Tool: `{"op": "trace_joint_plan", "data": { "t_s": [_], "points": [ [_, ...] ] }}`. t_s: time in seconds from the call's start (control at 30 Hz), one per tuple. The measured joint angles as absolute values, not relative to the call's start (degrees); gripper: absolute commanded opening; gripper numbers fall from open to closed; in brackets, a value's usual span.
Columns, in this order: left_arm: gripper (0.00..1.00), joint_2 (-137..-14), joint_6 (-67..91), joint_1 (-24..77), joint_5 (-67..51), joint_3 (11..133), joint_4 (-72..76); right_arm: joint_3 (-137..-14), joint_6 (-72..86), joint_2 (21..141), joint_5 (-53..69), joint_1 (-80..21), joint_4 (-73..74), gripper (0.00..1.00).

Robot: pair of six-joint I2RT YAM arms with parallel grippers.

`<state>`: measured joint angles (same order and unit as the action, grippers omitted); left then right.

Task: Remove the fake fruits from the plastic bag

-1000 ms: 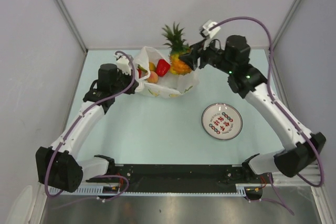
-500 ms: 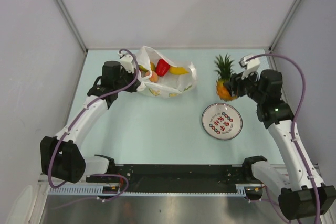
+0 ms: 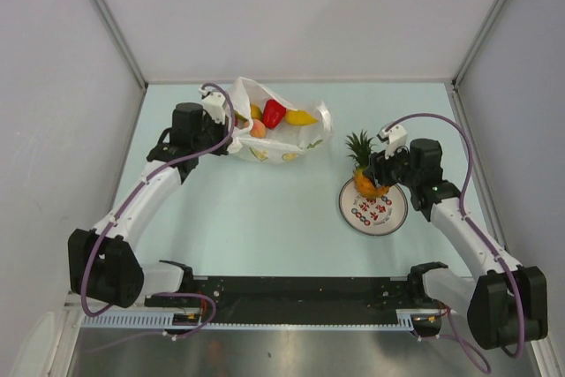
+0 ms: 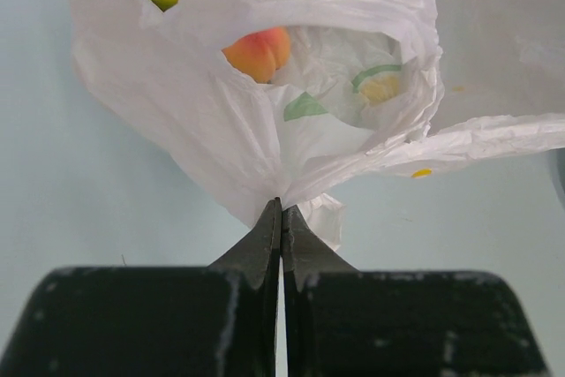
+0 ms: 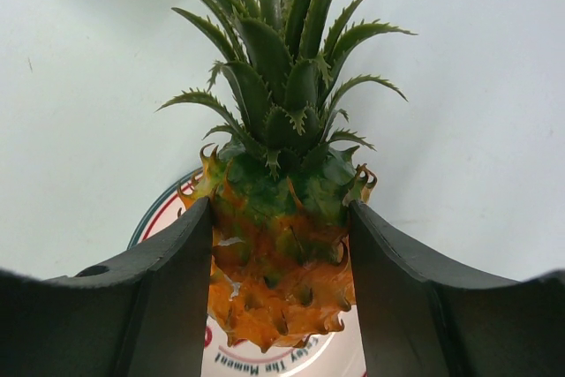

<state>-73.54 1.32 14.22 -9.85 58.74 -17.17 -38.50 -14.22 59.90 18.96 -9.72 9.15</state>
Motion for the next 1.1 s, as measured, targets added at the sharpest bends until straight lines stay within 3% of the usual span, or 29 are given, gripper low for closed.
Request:
{"op": "trace_joint_plan", "data": {
  "t_s": [0.27,0.47,0.53,0.57,0.67,1.1],
  "points": [
    [0.00,-73.63,-3.03,14.22,-6.28,58.74,-19.77,-31.68,-14.79,61.98,18.87,-10.44,-2.31,0.42],
    [0.00,-73.67,-4.62,14.22,-5.21,58.74,-21.17,-28.67,-14.83,60.53,17.78,-10.83,-6.92,0.61],
    [0.00,-73.87,-4.91,14.22,-4.99,58.92,-21.12,-27.53,-14.87,58.46,17.10,-10.85,-6.66,0.69],
    [0.01,-73.97,-5.02,14.22,-4.84,58.98,-21.08,-27.09,-15.00,57.30,16.84,-10.83,-6.04,0.80],
    [0.00,-74.15,-5.04,14.22,-4.73,59.05,-20.93,-26.13,-15.49,53.28,16.78,-10.13,-3.16,0.88],
    [0.00,-74.06,-4.91,14.22,-6.17,58.57,-19.22,-27.66,-21.34,46.59,17.41,-6.35,14.06,0.91]
  ]
}}
